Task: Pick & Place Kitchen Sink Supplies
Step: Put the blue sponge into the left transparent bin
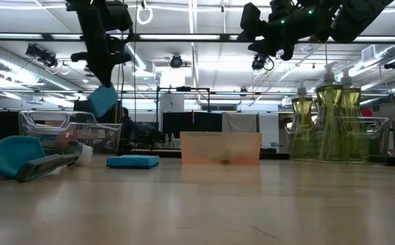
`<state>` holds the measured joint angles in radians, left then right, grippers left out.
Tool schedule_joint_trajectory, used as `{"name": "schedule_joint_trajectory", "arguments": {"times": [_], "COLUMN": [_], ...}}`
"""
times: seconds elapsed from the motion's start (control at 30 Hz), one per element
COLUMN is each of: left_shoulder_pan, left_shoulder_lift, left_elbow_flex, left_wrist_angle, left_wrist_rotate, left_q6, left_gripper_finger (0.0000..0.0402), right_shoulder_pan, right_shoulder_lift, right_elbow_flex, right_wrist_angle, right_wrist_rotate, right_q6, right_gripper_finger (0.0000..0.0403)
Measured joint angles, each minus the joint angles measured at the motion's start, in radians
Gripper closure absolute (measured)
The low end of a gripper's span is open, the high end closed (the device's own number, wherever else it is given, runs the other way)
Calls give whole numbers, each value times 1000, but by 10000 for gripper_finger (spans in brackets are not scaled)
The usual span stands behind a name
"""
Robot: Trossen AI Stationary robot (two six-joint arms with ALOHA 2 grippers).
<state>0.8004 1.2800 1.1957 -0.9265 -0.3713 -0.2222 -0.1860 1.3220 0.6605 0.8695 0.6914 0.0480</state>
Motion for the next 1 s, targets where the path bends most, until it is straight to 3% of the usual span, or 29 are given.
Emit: {"name": "schedule_joint_trajectory", "arguments": {"times": [0.47,0.8,1.0], "left_shoulder_pan": [57,62,63], "left_shoulder_lift": [1,1,8], "left_elbow_flex": [0,0,0], "left_wrist_angle": [-99,-118,-128], "left_wrist_rotate": [-100,-96,-10], "left_q6": [2,24,10], "left_gripper_finger": [370,367,382], "right_shoulder_pan": [0,0,0], "right_shoulder_lift": [0,0,0], "right_elbow_flex": [0,0,0], "right_wrist_angle": [-5,-4,-4], "right_wrist_rotate": [0,0,0], "right_q6": [-1,-1,-1], "right_gripper_finger": [176,176,176]}}
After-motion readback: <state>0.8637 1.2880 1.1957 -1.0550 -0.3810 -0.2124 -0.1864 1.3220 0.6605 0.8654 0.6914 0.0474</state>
